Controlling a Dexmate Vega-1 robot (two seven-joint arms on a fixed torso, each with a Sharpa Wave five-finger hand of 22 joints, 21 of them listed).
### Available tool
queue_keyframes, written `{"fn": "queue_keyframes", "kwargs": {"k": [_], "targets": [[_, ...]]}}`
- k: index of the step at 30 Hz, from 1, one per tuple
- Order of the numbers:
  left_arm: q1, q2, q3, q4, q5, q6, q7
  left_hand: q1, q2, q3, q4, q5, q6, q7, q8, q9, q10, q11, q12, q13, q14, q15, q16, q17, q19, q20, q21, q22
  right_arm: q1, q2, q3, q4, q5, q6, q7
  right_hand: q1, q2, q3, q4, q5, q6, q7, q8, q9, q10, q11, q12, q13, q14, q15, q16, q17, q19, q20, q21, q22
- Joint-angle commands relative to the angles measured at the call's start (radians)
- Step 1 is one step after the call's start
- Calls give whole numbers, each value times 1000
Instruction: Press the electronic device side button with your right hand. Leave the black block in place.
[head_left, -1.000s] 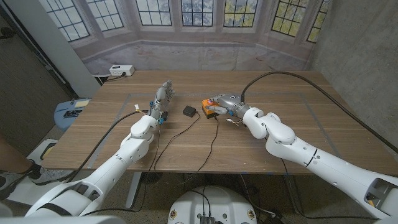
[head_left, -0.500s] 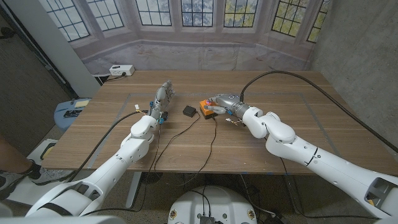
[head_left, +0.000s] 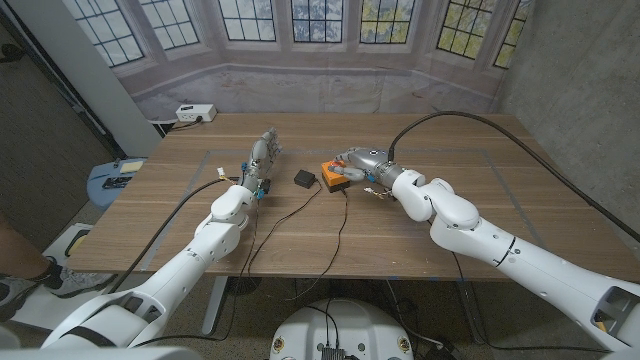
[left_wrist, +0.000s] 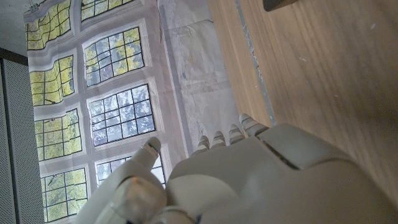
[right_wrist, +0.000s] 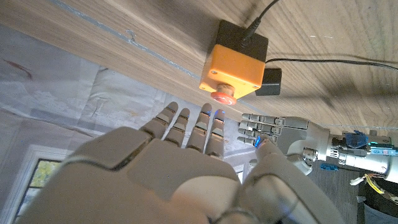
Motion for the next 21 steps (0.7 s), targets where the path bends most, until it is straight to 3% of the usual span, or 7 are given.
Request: {"fn": "queue_keyframes", "kwargs": {"k": [1, 21], "targets": [[0, -3, 2, -1, 1, 3, 2, 2, 6, 5, 1, -3, 0, -2, -2, 5, 1, 2, -3, 2, 5, 0, -3, 2, 10, 3, -1, 3, -2, -4, 18, -6, 20, 10, -8, -7, -2, 10, -2, 7, 6, 1, -2, 3, 1, 3, -3, 0, 14, -1, -2, -1, 10, -14, 4, 3], [-28, -8, 9, 24, 6, 11, -10, 3, 7, 7, 1, -3, 0, -1, -2, 5, 3, 1, -3, 2, 6, 0, -3, 2, 9, 4, -1, 3, 23, 16, 16, 20, 4, -17, -18, -7, -3, 17, -4, 7, 12, 5, -1, 4, 8, 4, -3, 0, 43, -7, 5, -2, 37, -17, 11, 2]]}}
